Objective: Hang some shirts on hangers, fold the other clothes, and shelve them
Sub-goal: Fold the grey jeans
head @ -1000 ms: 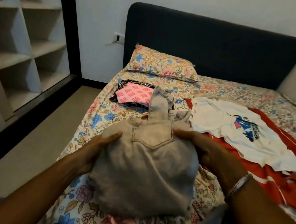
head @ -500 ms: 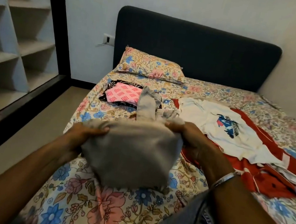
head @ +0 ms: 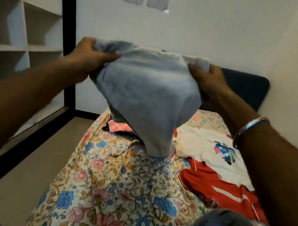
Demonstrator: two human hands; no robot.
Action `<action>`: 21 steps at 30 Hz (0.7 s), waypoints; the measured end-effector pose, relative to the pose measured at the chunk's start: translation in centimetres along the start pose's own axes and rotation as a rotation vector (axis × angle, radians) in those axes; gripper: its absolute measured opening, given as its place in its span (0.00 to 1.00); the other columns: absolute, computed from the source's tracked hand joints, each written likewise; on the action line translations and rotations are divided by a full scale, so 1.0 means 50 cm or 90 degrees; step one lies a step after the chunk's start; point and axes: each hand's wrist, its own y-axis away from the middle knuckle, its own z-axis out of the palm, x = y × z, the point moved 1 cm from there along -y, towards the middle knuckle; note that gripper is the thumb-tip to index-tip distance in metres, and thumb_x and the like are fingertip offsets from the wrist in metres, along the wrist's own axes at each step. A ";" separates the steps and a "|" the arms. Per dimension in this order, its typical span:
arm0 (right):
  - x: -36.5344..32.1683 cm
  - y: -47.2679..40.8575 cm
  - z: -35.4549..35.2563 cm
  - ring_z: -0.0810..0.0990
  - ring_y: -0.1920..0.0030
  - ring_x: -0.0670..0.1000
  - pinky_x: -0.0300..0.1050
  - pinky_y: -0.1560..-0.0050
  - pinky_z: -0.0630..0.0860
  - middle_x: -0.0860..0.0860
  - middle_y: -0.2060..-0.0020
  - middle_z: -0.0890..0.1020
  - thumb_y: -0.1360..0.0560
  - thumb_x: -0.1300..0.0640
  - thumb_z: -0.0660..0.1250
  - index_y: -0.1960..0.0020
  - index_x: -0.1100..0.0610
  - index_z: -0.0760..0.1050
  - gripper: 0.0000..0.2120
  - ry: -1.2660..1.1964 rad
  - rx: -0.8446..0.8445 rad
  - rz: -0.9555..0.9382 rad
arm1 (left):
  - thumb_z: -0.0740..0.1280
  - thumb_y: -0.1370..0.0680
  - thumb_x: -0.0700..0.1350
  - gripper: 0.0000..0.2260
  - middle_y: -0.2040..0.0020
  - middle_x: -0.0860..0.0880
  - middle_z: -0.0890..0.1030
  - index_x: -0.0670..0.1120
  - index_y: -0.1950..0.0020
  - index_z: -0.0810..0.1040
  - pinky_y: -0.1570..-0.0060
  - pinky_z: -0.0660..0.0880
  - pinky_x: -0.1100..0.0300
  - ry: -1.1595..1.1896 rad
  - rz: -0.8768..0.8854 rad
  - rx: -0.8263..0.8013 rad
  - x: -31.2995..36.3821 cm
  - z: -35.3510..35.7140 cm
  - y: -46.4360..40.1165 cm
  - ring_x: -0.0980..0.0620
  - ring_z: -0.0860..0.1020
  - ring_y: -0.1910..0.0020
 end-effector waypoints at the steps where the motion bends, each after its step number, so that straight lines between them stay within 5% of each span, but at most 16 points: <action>1: -0.027 -0.015 -0.001 0.86 0.54 0.51 0.46 0.60 0.84 0.54 0.52 0.86 0.23 0.45 0.72 0.41 0.58 0.80 0.19 0.032 0.009 -0.015 | 0.76 0.24 0.47 0.10 0.58 0.50 0.83 0.44 0.46 0.83 0.67 0.76 0.70 -0.039 0.044 0.013 0.039 -0.004 -0.020 0.62 0.81 0.65; 4: -0.121 -0.058 -0.008 0.86 0.53 0.52 0.46 0.57 0.83 0.56 0.49 0.85 0.23 0.45 0.70 0.38 0.62 0.78 0.23 -0.003 0.022 -0.056 | 0.74 0.23 0.49 0.12 0.59 0.53 0.80 0.43 0.44 0.81 0.68 0.74 0.73 -0.076 0.153 0.042 0.152 -0.020 -0.062 0.67 0.79 0.68; 6: -0.171 -0.065 -0.009 0.86 0.49 0.56 0.53 0.47 0.82 0.59 0.47 0.85 0.23 0.47 0.71 0.36 0.64 0.77 0.24 -0.134 -0.023 -0.038 | 0.72 0.21 0.48 0.12 0.55 0.51 0.82 0.42 0.44 0.81 0.63 0.78 0.67 0.061 0.116 0.051 0.197 -0.028 -0.082 0.64 0.82 0.65; 9: -0.218 -0.055 -0.006 0.85 0.50 0.57 0.52 0.47 0.82 0.59 0.51 0.86 0.21 0.51 0.67 0.42 0.63 0.78 0.16 -0.235 -0.158 -0.009 | 0.68 0.20 0.53 0.16 0.51 0.48 0.85 0.44 0.38 0.79 0.56 0.82 0.58 0.297 -0.077 -0.164 0.253 -0.052 -0.079 0.54 0.85 0.54; 11: -0.230 -0.050 -0.006 0.86 0.53 0.53 0.48 0.50 0.83 0.56 0.57 0.86 0.20 0.57 0.67 0.47 0.61 0.78 0.07 -0.209 -0.193 -0.022 | 0.69 0.23 0.56 0.17 0.48 0.49 0.85 0.46 0.40 0.79 0.53 0.83 0.57 0.243 -0.117 -0.306 0.258 -0.063 -0.066 0.53 0.84 0.48; 13: -0.237 -0.059 -0.015 0.85 0.52 0.52 0.49 0.48 0.83 0.54 0.56 0.86 0.21 0.59 0.69 0.46 0.60 0.77 0.06 -0.145 -0.136 -0.045 | 0.70 0.25 0.49 0.14 0.47 0.48 0.85 0.46 0.41 0.80 0.54 0.83 0.56 0.112 -0.119 -0.344 0.240 -0.042 -0.064 0.53 0.85 0.48; 17: -0.248 -0.088 -0.038 0.80 0.42 0.53 0.52 0.41 0.80 0.54 0.39 0.80 0.25 0.53 0.74 0.29 0.60 0.70 0.28 0.078 0.026 -0.080 | 0.67 0.20 0.37 0.17 0.45 0.46 0.85 0.42 0.31 0.75 0.57 0.82 0.59 0.087 -0.102 -0.198 0.233 -0.015 -0.085 0.52 0.85 0.51; 21: -0.265 -0.096 -0.035 0.83 0.48 0.53 0.48 0.57 0.84 0.57 0.45 0.82 0.19 0.51 0.66 0.36 0.61 0.75 0.16 0.042 -0.002 -0.008 | 0.71 0.20 0.44 0.13 0.50 0.49 0.85 0.41 0.37 0.79 0.57 0.80 0.63 0.163 0.090 0.035 0.266 -0.027 -0.113 0.56 0.85 0.55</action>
